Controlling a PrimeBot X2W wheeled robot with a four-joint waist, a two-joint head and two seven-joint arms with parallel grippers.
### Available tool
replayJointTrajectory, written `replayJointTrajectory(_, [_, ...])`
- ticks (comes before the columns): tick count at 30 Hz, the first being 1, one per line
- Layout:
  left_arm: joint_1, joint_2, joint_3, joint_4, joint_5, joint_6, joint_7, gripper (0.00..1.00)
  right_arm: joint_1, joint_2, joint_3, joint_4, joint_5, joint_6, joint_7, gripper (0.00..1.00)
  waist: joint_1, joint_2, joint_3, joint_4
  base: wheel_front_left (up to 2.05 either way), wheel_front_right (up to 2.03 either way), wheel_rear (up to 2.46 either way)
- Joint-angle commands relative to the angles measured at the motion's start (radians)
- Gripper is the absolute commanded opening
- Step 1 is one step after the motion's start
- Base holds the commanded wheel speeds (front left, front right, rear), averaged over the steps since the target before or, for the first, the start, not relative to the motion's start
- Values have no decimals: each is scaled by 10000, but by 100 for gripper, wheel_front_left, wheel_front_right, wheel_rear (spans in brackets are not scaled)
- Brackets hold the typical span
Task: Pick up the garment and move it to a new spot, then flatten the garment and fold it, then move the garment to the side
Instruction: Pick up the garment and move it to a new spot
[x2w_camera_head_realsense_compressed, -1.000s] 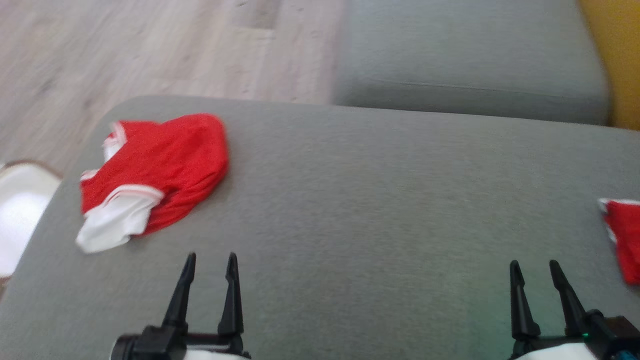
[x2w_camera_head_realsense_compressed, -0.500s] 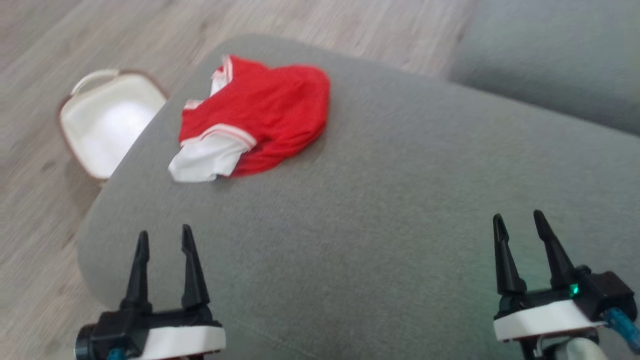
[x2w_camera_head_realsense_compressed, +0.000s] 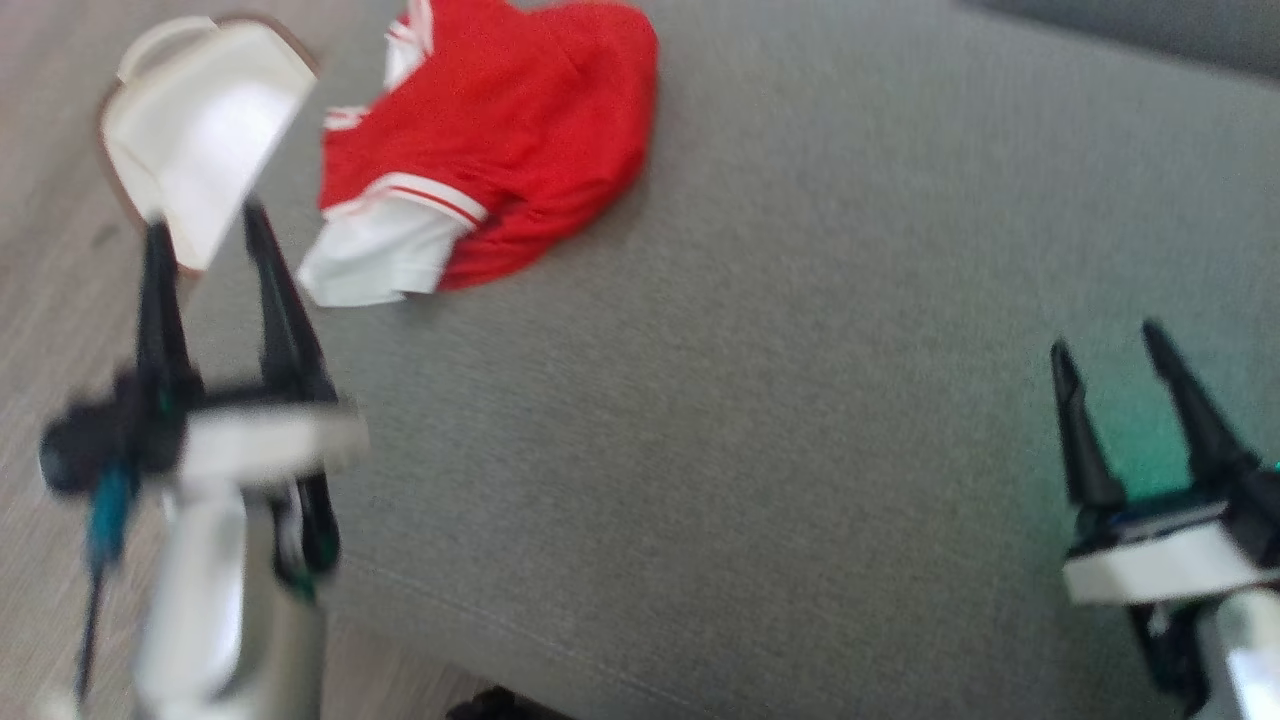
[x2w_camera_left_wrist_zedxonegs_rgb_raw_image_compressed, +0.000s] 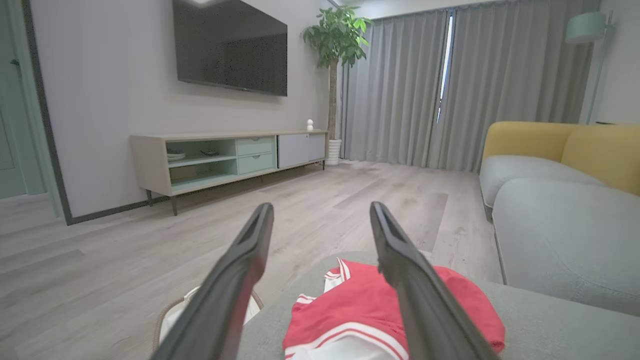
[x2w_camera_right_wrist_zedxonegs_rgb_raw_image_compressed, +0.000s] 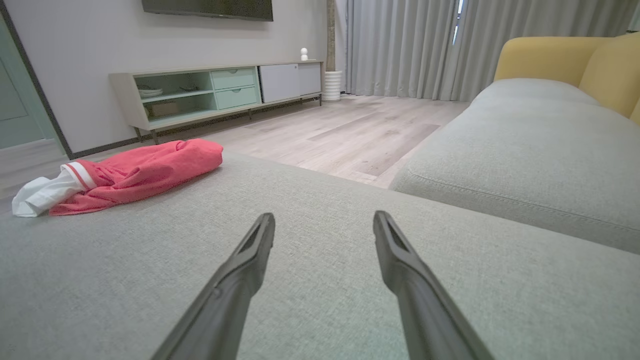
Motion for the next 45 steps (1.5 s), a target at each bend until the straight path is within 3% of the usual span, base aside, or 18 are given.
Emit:
replayJointTrajectory(1, [-934,333,539,490,6,-102,-44,100,-374,-398,284,-405,-66,-6,-108,100,-3,0,1163,-563,0,0,0])
replayJointTrajectory(4, [-2931,712,737,2482,-294,-278,490,100,-637,-912,395,-518,-92,-6,-109,100,-3,0,1717,-751,0,0,0])
replayJointTrajectory(10, [-6075,1561,1230,6102,-999,-285,2780,100,-1140,-1505,667,-790,-75,-6,-109,100,-3,0,2522,-1389,0,0,0])
replayJointTrajectory(15, [-7156,2095,1252,8537,-1271,-458,4607,100,-1366,-1553,920,-886,-159,-6,-109,100,-3,0,2841,-1953,0,0,0])
replayJointTrajectory(19, [-7257,2192,1462,9716,-1669,-734,5187,100,-1489,-1477,1017,-916,-210,-6,-109,100,-3,0,2954,-2295,0,0,0])
replayJointTrajectory(20, [-7269,2212,1540,9856,-1774,-820,5087,36,-1521,-1428,1002,-940,-181,-6,-109,100,-3,0,2963,-2353,0,0,0])
replayJointTrajectory(21, [-7269,2212,1540,9856,-1774,-820,5087,36,-1521,-1428,1002,-940,-181,-6,-109,100,-3,0,2963,-2353,0,0,0])
replayJointTrajectory(22, [-7292,2245,1584,9924,-1837,-921,4875,0,-1541,-1385,985,-963,-148,-6,-109,100,-3,0,2963,-2391,0,0,0])
replayJointTrajectory(28, [-7906,2693,1174,9412,-1411,-1378,2003,0,-1465,-1033,992,-913,-46,-6,-109,100,-3,0,2186,-2524,0,0,0])
replayJointTrajectory(32, [-8310,2858,461,8975,-853,-1566,930,0,-1349,-595,1068,-829,1,-6,-109,100,-3,0,1182,-2740,0,0,0])
replayJointTrajectory(38, [-8531,2827,-778,7866,-120,-1679,432,0,-919,307,929,-803,495,-6,-109,100,-3,0,-463,-3499,0,0,0])
replayJointTrajectory(45, [-8193,2384,-2251,5712,-770,-1710,884,0,-216,890,769,-796,634,-6,-109,100,-3,0,-1964,-4793,0,0,0])
